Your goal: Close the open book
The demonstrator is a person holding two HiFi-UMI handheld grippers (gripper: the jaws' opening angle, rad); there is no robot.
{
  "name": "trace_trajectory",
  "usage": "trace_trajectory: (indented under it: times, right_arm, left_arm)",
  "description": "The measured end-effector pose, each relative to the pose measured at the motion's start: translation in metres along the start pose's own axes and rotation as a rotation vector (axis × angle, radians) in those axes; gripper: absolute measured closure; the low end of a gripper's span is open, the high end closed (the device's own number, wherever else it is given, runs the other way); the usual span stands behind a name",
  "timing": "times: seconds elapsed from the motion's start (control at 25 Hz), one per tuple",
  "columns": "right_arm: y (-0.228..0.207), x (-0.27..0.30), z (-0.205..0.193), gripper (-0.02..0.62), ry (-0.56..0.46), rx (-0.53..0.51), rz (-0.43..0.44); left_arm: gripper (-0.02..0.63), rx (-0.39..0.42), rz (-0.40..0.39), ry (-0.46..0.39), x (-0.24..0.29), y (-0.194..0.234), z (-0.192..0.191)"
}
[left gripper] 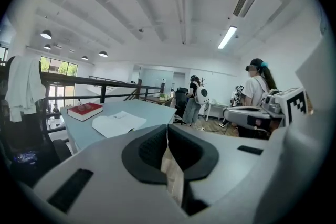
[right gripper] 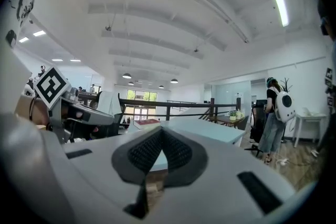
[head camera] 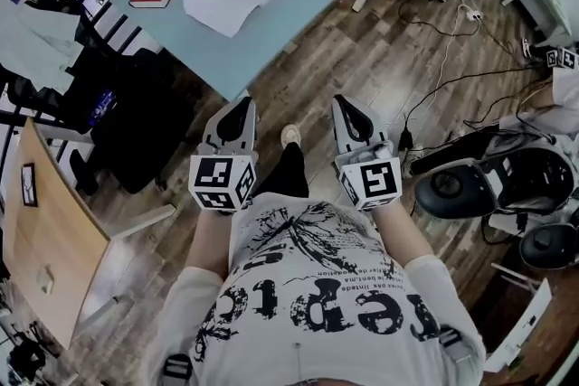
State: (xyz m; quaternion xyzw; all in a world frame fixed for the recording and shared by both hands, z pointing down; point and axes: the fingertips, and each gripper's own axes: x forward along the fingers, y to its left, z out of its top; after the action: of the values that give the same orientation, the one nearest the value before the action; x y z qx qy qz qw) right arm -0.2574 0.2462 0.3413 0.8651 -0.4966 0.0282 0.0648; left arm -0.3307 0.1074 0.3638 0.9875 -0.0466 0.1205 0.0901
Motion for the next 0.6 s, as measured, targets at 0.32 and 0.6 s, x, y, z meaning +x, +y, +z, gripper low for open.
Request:
trace_trajectory:
  times: [0.32,0.6]
  right_arm:
    - [-0.060,0.113,-0.003,0.584,0.037,-0.020,0.050]
    - [-0.119,0.223,0.010,0.584,0.044,-0.035,0.086]
  left_arm:
    - [0.586,-0.036,0.027,0.011,0.119,0.051,0.025]
    - [0.586,-0.051,0.076,-0.006,0.216,0.109,0.069]
